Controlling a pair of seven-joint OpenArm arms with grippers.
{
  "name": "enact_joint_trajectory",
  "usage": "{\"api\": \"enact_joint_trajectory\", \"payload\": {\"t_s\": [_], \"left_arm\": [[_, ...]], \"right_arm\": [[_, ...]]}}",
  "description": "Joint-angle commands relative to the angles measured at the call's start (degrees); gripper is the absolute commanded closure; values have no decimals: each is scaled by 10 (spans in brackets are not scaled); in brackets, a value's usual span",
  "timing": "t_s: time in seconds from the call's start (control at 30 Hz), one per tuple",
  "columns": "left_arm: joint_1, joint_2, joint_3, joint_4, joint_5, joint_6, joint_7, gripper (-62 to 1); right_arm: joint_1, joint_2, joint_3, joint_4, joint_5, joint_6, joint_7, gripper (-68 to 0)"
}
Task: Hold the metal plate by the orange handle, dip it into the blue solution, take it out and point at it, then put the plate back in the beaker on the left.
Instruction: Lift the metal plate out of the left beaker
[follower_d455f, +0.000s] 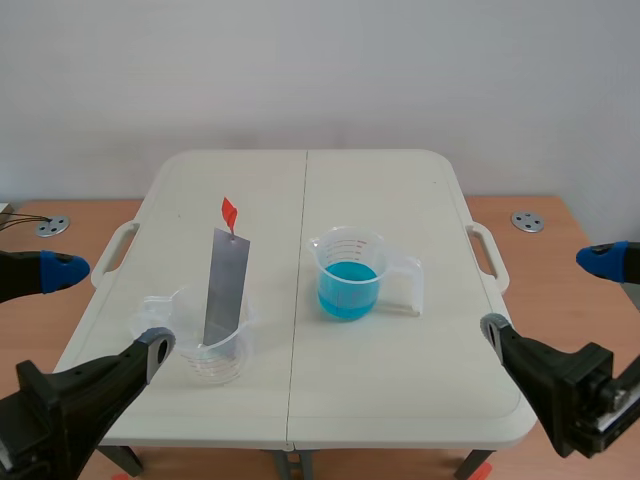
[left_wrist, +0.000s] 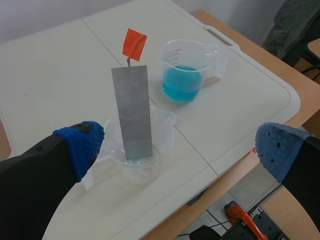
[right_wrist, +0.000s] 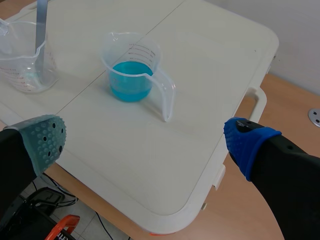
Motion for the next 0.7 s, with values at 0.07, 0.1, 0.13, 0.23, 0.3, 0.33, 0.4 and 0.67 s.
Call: {"api": "enact_joint_trajectory", "payload": {"t_s": [0.07, 0.1, 0.13, 0.23, 0.3, 0.33, 0.4, 0.67], "left_arm": [[0, -2, 0, 4, -6, -1, -8, -623], [0, -2, 0, 4, -6, -1, -8, -623], [0, -2, 0, 4, -6, -1, -8, -623], [0, -2, 0, 4, -6, -1, -8, -623], [0, -2, 0, 4, -6, -1, -8, -623], [0, -2, 0, 4, -6, -1, -8, -623], [0, -2, 0, 4, -6, -1, -8, -623], [0, -2, 0, 4, -6, -1, -8, -623]], "right_arm": [[6, 3, 3, 8, -15, 1, 38, -663], [6, 3, 3, 8, -16, 1, 42, -663], [6, 3, 3, 8, -16, 1, 47, -663], [6, 3, 3, 8, -16, 1, 48, -663], [7, 3, 3, 8, -16, 2, 48, -663], [7, 3, 3, 8, -16, 3, 48, -663], [7, 3, 3, 8, -16, 11, 50, -663], [21, 3, 3, 8, -29, 36, 56, -663]]}}
